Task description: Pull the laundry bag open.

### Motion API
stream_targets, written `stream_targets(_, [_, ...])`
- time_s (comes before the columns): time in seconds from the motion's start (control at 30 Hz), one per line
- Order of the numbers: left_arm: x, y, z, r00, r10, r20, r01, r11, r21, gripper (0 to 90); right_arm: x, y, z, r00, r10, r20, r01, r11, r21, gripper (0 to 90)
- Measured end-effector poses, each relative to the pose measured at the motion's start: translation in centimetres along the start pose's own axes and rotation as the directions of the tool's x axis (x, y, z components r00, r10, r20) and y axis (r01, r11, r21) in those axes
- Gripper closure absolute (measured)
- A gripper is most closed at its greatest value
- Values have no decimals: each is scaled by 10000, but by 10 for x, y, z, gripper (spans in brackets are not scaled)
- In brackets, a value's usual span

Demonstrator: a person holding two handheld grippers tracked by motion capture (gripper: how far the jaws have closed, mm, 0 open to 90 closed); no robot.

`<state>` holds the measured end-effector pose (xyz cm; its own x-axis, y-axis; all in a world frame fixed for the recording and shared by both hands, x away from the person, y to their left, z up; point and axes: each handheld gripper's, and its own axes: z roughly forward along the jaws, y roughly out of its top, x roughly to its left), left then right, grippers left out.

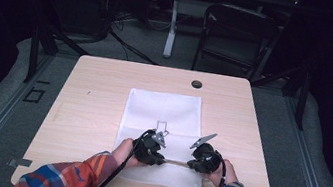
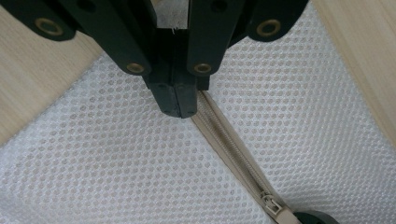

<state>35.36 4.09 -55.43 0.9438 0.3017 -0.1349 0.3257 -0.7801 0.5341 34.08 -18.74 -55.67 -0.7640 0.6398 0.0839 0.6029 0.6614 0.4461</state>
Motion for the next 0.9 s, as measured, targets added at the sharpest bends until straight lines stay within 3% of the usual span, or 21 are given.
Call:
stream_targets(0.37, [-1,3,8,10000,86,-5,-86,10000,-17,799,0,1,0,10000,-2,3,2,10000,98,900])
stream_targets(0.6, [-4,7,11,9992,329,-215,-328,9995,29,809,1,1,0,10000,-27,24,26,9999,128,900])
stream_targets(0.9, [-5,4,6,9992,189,-340,-185,9997,138,818,0,0,0,10000,-32,21,32,10000,94,900])
